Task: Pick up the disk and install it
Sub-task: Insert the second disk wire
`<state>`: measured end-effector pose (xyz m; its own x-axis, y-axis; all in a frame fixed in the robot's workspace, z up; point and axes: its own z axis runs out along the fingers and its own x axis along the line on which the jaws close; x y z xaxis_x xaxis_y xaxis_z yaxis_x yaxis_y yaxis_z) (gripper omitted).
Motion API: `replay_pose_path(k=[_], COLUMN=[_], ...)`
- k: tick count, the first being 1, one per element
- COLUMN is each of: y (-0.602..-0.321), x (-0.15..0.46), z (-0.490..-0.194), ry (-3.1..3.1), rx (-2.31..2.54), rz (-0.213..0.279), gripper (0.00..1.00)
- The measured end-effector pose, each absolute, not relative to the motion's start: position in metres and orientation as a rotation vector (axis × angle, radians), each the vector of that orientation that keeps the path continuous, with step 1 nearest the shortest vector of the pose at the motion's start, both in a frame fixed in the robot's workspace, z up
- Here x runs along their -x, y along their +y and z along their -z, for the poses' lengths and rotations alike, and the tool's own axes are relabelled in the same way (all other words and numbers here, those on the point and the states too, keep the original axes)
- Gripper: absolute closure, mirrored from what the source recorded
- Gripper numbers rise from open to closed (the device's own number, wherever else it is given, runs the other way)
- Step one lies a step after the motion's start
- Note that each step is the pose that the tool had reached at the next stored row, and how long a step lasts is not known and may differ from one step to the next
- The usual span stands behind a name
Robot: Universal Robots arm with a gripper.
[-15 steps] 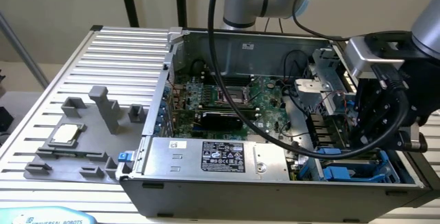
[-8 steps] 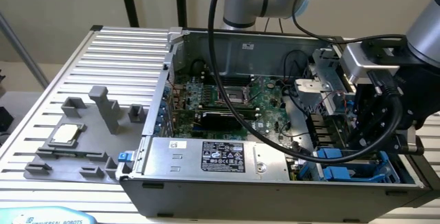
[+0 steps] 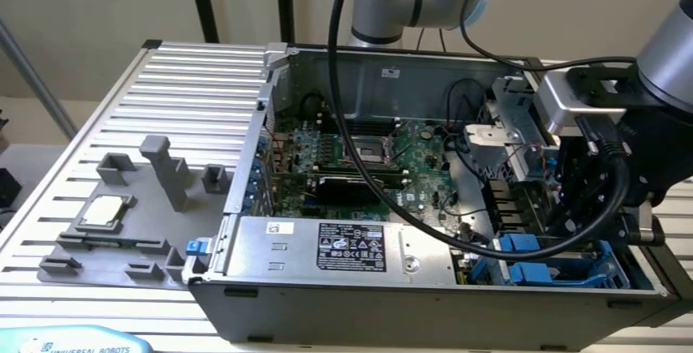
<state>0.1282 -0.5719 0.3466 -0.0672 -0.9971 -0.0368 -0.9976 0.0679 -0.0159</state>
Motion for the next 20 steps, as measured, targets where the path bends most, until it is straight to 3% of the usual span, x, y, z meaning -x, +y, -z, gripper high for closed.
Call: replay_pose_path(k=[20], y=[-0.5744], x=[-0.1310], z=[-0.3438], ry=[2.266], rx=[2.118], rz=[-0.020], gripper=[0.84])
